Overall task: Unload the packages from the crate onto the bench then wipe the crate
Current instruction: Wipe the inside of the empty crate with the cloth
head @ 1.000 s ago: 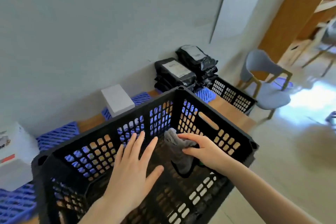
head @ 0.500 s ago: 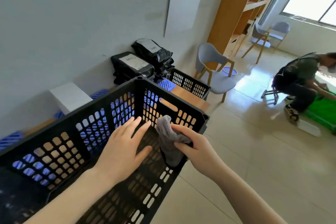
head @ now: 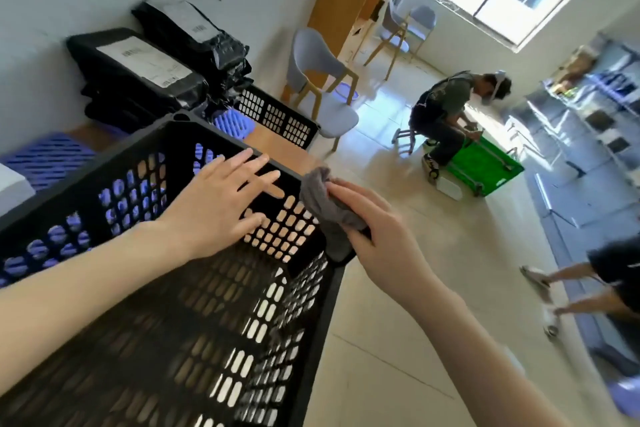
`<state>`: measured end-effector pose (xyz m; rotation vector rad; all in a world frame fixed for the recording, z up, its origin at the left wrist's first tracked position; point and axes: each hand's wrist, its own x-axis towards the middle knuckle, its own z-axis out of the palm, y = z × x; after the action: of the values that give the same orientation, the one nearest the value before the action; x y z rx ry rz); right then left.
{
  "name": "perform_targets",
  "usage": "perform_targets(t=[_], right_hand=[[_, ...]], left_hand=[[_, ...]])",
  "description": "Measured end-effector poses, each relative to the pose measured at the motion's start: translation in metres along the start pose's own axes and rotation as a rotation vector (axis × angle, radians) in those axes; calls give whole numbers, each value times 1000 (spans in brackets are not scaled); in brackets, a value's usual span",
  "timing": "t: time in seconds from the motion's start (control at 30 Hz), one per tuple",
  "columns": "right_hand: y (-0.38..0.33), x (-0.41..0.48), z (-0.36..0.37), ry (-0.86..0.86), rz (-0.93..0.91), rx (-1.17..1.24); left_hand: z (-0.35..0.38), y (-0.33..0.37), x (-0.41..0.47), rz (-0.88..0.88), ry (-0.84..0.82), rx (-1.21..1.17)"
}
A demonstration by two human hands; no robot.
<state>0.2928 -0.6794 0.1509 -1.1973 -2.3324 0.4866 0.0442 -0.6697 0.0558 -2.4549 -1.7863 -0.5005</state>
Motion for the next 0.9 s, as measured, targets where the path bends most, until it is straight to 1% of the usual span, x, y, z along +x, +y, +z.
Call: perform_targets(t=[0.07, 0.13, 0.23, 0.3, 0.37, 0.4, 0.5, 0.53, 0.6, 0.7, 0.83, 0.9], right_hand=[[3, 13, 1, -11, -45, -195], [8, 23, 8, -20, -151, -414], [14, 32, 24, -109, -227, -691], [20, 34, 39, -244, -235, -815], [23, 36, 53, -470, -194, -914], [22, 40, 58, -577, -149, -962], [24, 59, 73, -806, -27, -1049], [26, 65, 81, -873, 19, -1068], [35, 72, 101, -1016, 78, -1112], [61, 72, 138, -1214, 67, -1177], [93, 72, 191, -1425, 55, -1185], [102, 68, 213, -1505, 11, -1223]], left_hand=[[16, -12, 11, 22, 11, -7], [29, -24, 21, 46, 17, 14], [45, -41, 33, 55, 34, 29], [55, -48, 35, 67, 58, 93], [62, -48, 34, 85, 94, 138], [64, -47, 34, 76, 108, 121], [72, -46, 32, 34, 128, 125], [75, -47, 32, 41, 137, 130], [76, -49, 31, 68, 171, 67], [82, -52, 33, 71, 199, 27], [92, -56, 37, 94, 260, 24], [96, -56, 40, 88, 271, 28]])
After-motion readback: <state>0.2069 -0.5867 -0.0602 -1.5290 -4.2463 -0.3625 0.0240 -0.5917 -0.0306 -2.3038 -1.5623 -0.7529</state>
